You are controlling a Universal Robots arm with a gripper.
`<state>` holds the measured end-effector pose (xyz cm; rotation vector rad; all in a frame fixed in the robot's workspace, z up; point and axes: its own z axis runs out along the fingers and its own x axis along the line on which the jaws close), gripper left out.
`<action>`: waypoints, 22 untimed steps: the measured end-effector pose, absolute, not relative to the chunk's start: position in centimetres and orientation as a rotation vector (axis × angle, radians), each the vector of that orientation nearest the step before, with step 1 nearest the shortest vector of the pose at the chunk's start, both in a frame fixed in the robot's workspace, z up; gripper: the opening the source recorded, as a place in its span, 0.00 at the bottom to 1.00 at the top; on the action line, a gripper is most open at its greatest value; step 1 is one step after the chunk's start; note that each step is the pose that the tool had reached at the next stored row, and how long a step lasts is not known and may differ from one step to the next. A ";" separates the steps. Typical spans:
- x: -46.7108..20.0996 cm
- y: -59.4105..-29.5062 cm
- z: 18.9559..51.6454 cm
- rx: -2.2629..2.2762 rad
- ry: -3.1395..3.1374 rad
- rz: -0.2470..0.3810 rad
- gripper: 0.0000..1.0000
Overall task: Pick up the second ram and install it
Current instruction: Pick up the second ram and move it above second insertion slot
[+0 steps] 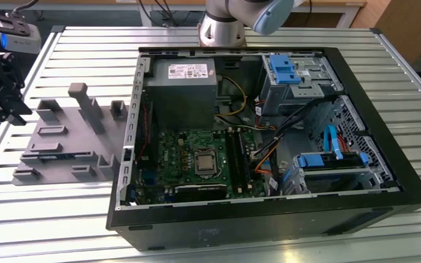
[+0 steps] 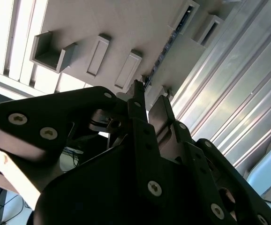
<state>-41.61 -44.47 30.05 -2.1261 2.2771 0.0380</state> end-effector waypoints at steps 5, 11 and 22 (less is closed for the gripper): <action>-41.6 -44.5 29.7 -2.127 2.279 0.035 0.31; -41.6 -44.5 29.3 -2.133 2.285 0.021 0.31; -41.6 -44.5 28.8 -2.134 2.285 0.020 0.31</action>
